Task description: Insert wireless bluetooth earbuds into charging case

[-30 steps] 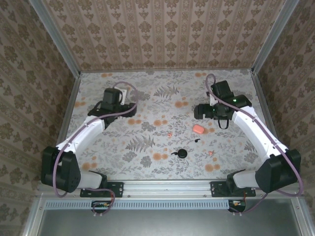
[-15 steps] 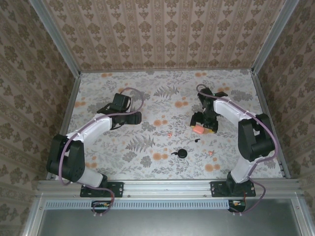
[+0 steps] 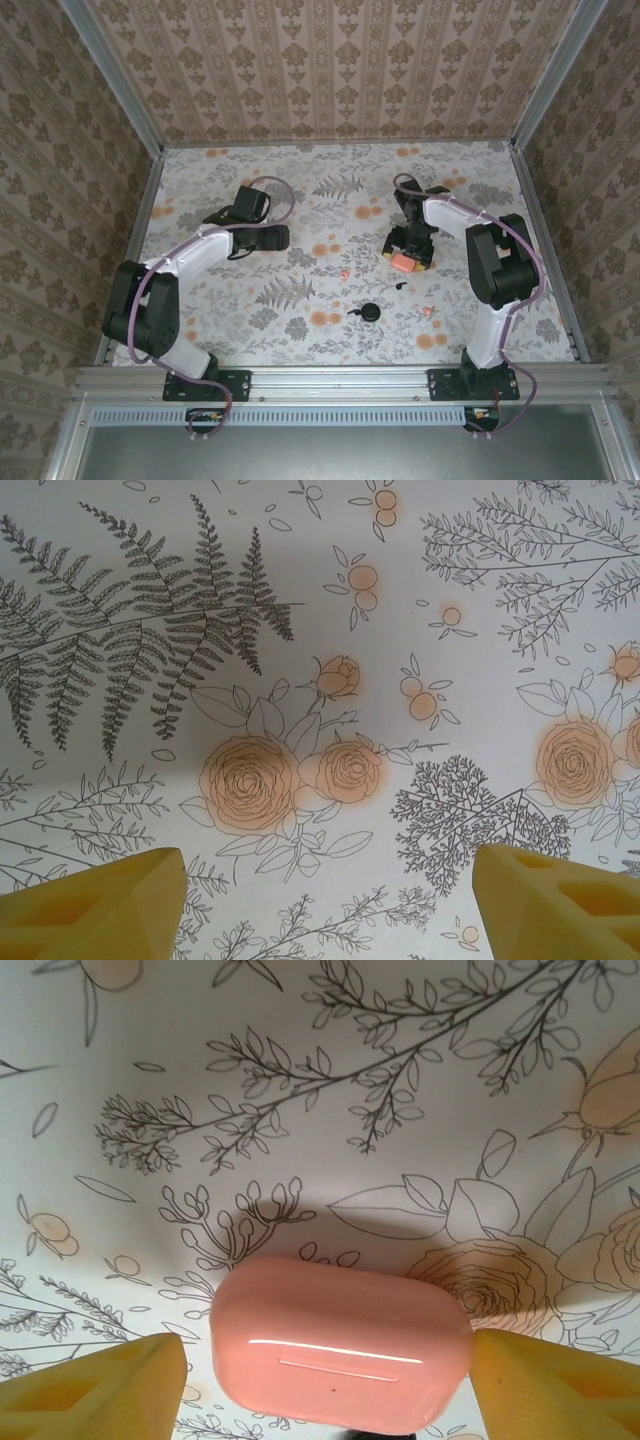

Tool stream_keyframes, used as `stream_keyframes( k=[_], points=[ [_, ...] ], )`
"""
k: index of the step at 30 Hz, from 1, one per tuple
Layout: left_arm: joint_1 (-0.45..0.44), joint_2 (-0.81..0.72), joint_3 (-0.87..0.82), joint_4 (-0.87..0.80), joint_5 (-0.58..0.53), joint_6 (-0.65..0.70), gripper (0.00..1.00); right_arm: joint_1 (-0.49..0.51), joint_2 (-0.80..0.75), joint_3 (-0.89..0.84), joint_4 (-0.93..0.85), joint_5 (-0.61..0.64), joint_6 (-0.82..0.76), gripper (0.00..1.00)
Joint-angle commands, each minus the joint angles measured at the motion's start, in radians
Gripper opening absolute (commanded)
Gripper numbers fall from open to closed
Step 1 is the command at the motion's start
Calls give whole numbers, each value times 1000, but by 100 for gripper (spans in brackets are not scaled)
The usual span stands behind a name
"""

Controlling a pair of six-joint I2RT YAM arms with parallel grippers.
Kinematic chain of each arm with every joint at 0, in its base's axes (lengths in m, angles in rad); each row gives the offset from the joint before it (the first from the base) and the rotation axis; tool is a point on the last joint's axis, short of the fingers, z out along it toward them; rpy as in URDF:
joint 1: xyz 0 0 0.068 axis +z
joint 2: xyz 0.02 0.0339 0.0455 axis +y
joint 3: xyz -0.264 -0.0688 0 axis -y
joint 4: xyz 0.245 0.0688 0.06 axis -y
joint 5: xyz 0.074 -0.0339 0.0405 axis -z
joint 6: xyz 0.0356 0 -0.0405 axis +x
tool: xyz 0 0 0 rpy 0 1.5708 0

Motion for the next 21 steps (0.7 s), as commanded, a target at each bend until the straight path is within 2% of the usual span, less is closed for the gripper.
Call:
stream_keyframes(
  k=[1, 10, 15, 21],
  points=[
    [-5, 20, 37, -27, 7, -5, 77, -5, 32, 24, -10, -5, 17, 74],
    [-4, 44, 40, -21, 26, -12, 77, -5, 68, 21, -31, -14, 2, 71],
    [-5, 43, 38, -14, 36, -16, 76, -1, 74, 21, -38, -10, -14, 59],
    [-8, 8, 7, 78, 130, 18, 71, 5, -16, -5, 6, -15, -14, 56]
  ],
)
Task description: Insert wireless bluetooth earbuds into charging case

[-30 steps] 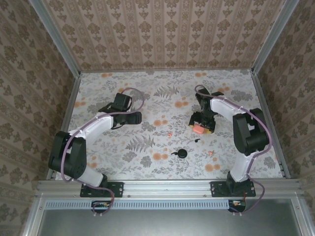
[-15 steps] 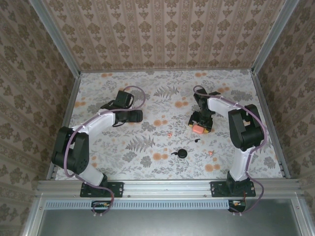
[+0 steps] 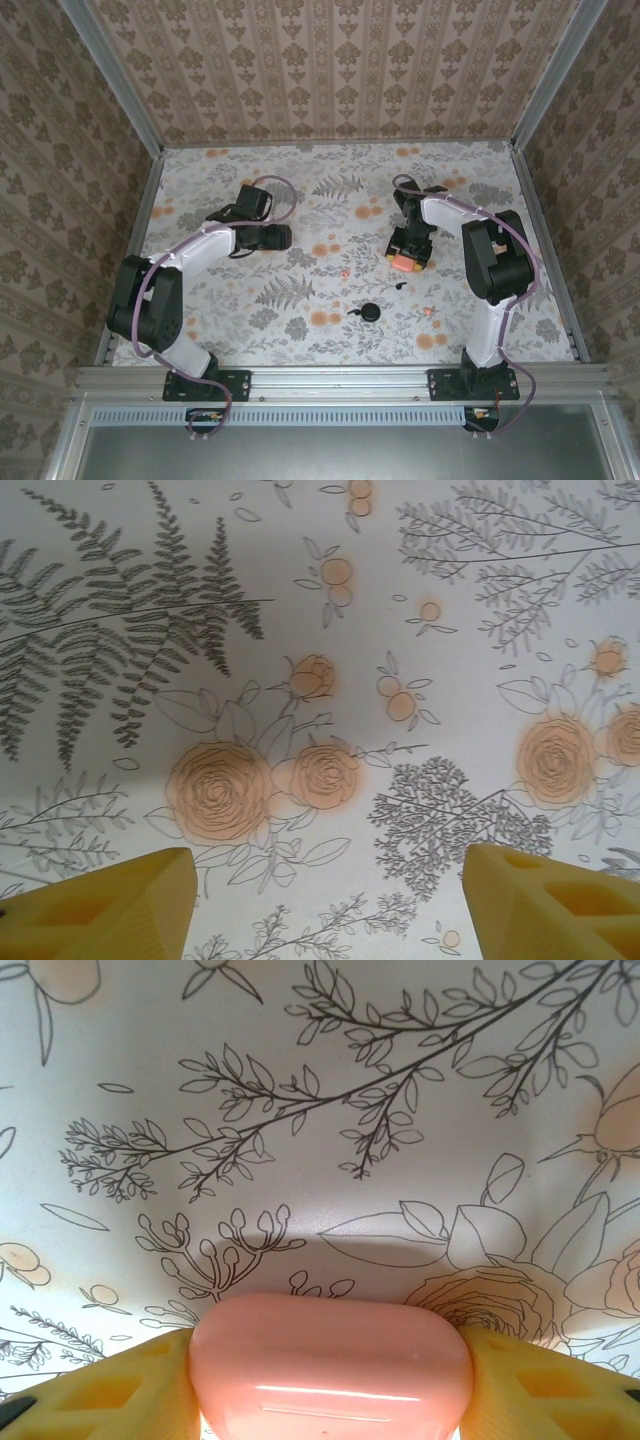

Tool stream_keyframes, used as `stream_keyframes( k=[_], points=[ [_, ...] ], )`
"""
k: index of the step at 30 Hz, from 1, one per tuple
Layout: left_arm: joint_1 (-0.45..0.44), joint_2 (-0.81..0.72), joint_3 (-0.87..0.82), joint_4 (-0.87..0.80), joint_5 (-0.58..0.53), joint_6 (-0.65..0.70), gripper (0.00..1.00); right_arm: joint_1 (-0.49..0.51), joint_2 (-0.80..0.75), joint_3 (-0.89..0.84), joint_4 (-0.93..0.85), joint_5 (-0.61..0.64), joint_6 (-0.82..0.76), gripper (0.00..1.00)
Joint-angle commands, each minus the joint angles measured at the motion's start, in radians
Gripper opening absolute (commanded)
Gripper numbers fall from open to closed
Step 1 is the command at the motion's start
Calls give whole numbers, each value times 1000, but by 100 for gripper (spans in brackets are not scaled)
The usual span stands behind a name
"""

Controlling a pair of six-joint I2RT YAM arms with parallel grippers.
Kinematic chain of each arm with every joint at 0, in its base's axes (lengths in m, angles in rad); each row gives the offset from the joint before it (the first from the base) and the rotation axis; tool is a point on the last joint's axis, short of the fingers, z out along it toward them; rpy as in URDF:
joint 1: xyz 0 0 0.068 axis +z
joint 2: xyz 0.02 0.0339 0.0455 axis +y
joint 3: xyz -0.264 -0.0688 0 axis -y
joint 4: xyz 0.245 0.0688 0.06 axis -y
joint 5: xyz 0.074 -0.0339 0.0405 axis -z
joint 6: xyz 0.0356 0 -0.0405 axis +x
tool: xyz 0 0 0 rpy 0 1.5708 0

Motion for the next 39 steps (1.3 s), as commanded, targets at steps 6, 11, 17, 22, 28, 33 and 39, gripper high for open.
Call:
stream_keyframes(
  k=[6, 11, 17, 22, 28, 33, 39],
  points=[
    [-62, -118, -131, 371, 206, 97, 67, 21, -248, -102, 204, -74, 13, 55],
    [-123, -170, -266, 710, 266, 134, 64, 40, -400, -208, 500, -191, 74, 54],
    [-206, -166, -444, 1169, 276, 226, 61, 66, -466, -293, 772, -327, 144, 52],
    [-238, -127, -442, 1259, 336, 240, 57, 101, -483, -350, 980, -402, 211, 51],
    [-271, -69, -408, 1351, 373, 213, 57, 127, -497, -405, 1142, -425, 256, 51],
    [-285, -35, -410, 1438, 335, 170, 55, 139, -509, -433, 1190, -449, 272, 51],
    [-289, -11, -396, 1493, 336, 128, 55, 152, -531, -469, 1242, -464, 281, 52]
  ],
)
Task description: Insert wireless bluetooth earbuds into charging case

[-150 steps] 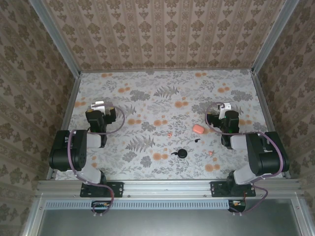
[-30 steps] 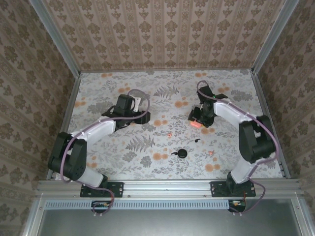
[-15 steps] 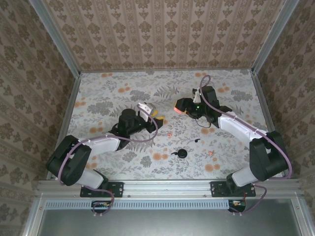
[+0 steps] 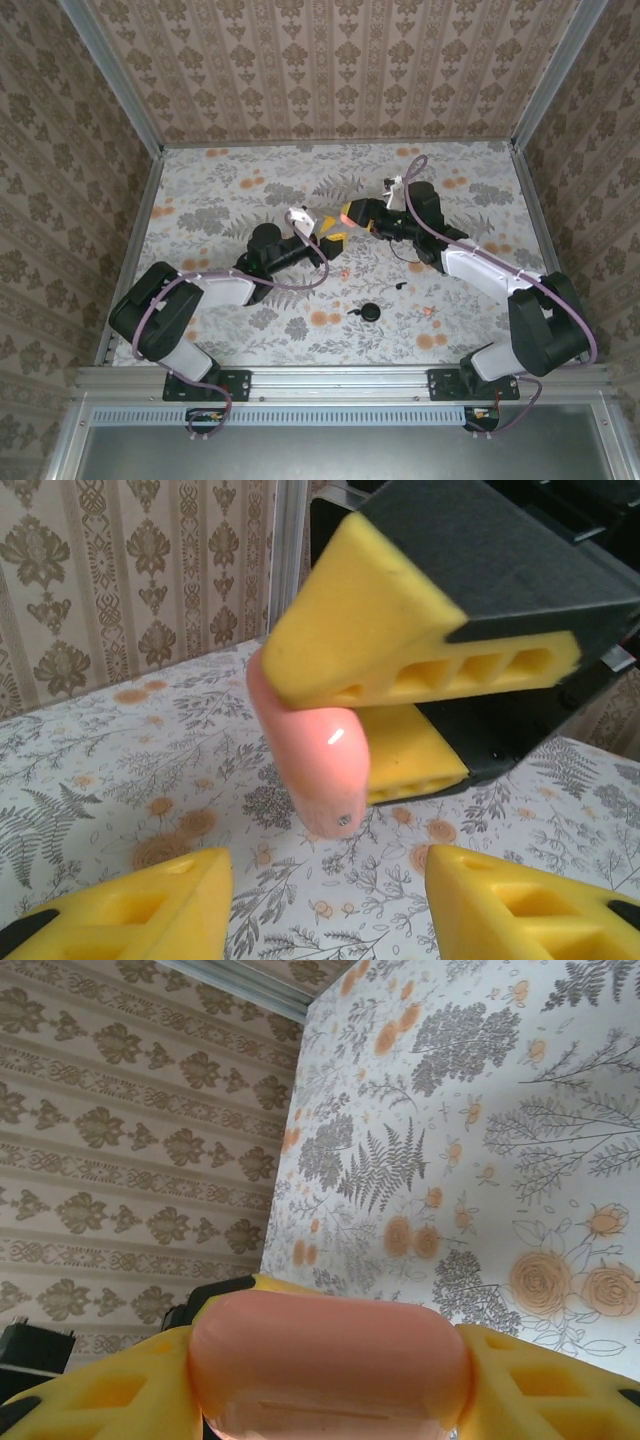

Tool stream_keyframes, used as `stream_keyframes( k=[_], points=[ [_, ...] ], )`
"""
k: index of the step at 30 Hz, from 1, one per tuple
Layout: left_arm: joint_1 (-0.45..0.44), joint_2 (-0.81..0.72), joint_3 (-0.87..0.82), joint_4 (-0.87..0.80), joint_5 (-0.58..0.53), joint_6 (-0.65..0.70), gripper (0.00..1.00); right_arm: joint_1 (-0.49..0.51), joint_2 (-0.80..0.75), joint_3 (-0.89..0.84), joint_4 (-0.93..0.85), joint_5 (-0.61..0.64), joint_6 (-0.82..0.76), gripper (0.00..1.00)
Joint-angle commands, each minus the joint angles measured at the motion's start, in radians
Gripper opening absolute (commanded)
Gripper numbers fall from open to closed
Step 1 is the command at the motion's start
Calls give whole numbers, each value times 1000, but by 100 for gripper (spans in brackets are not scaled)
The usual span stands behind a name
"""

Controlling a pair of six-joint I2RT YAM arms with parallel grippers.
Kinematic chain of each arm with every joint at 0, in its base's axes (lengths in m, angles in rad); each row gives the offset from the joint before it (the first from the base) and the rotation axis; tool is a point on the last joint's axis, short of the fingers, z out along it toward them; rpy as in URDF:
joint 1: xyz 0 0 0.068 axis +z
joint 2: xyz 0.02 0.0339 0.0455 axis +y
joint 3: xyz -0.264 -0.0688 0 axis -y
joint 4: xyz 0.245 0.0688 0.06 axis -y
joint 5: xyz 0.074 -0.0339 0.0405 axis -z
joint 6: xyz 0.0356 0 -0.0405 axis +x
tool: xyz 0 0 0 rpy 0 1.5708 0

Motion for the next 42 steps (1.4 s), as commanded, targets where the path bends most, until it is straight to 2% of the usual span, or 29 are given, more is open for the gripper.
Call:
stream_keyframes(
  k=[1, 8, 21, 23, 24, 27, 29, 32, 34, 39, 42],
  points=[
    [-9, 13, 37, 85, 8, -39, 55, 14, -33, -20, 73, -38, 19, 52],
    [-14, 17, 45, 99, 7, -58, 51, 29, -33, -38, 89, -48, 19, 52],
    [-16, 12, 59, 56, 16, -93, 28, 46, -66, -53, 127, -54, 19, 52],
    [-15, 6, 65, 30, 26, -98, 27, 45, -76, -54, 110, -50, 1, 57],
    [-14, 1, 68, 17, 36, -98, 26, 44, -86, -53, 87, -39, -21, 63],
    [-1, -8, 66, 0, 84, -104, 25, 31, -145, -59, -1, 13, -123, 76],
    [16, -11, 71, -5, 146, -115, 24, 10, -192, -67, -51, 30, -202, 76],
    [36, -14, 83, -7, 222, -126, 22, -35, -259, -79, -108, -9, -347, 78],
    [48, -17, 98, -14, 313, -133, 22, -75, -293, -77, -158, -81, -459, 78],
    [58, -23, 129, -27, 445, -122, 22, -186, -320, -42, -282, -328, -784, 72],
    [59, -26, 142, -28, 498, -110, 22, -210, -294, 23, -456, -474, -1081, 66]
  ],
)
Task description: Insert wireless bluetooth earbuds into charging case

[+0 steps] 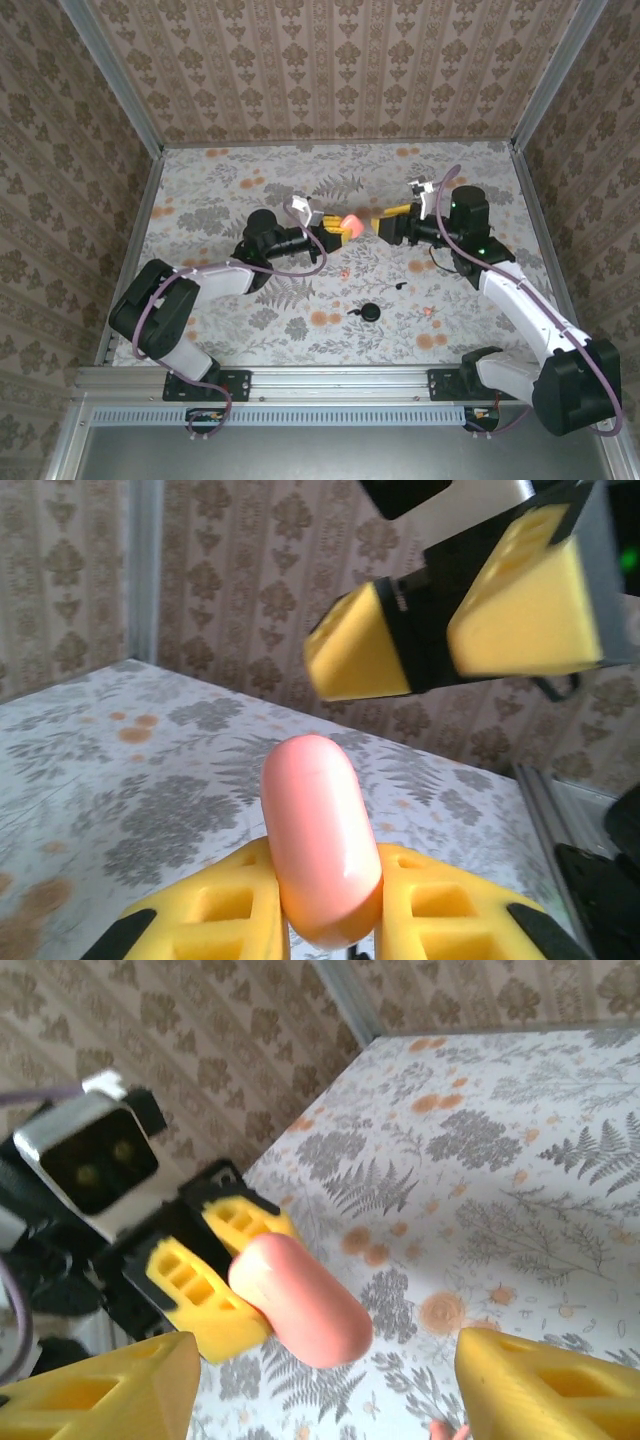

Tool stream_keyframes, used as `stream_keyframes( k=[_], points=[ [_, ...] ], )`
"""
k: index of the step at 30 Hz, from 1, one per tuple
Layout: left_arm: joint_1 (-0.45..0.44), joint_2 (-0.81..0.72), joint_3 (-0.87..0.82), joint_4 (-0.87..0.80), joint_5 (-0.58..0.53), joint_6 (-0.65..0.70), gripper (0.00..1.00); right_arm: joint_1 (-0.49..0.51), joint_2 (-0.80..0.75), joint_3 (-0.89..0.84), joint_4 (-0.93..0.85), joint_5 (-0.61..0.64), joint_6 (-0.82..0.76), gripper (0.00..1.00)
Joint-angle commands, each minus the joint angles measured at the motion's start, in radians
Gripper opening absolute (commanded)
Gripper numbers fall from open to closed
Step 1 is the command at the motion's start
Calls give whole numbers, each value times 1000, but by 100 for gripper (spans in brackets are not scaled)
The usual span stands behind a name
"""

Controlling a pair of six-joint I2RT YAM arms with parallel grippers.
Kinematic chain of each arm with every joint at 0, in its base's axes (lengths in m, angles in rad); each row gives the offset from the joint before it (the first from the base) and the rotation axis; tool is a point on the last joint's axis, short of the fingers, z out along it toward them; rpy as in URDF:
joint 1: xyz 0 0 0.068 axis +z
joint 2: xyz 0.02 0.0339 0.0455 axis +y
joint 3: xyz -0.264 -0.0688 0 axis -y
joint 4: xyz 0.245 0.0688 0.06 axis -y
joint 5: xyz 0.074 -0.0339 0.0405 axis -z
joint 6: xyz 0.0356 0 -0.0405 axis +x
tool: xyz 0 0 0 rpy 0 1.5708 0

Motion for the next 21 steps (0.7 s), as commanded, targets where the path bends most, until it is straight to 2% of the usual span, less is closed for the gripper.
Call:
stream_keyframes(
  k=[1, 4, 7, 10, 16, 21],
  points=[
    [5, -30, 43, -1, 140, 2, 22, -15, 22, 98, -260, -245, -482, 65],
    [5, -34, 57, 1, 179, 4, 22, -16, 64, 162, -401, -265, -674, 64],
    [6, -36, 68, -2, 205, 12, 20, -17, 128, 236, -508, -302, -769, 62],
    [5, -43, 74, -8, 215, 16, 20, -10, 174, 264, -535, -348, -810, 59],
    [6, -48, 85, -10, 227, 19, 20, 27, 222, 292, -552, -343, -874, 55],
    [4, -48, 82, -4, 228, 17, 20, 32, 248, 321, -577, -374, -908, 44]
  ],
)
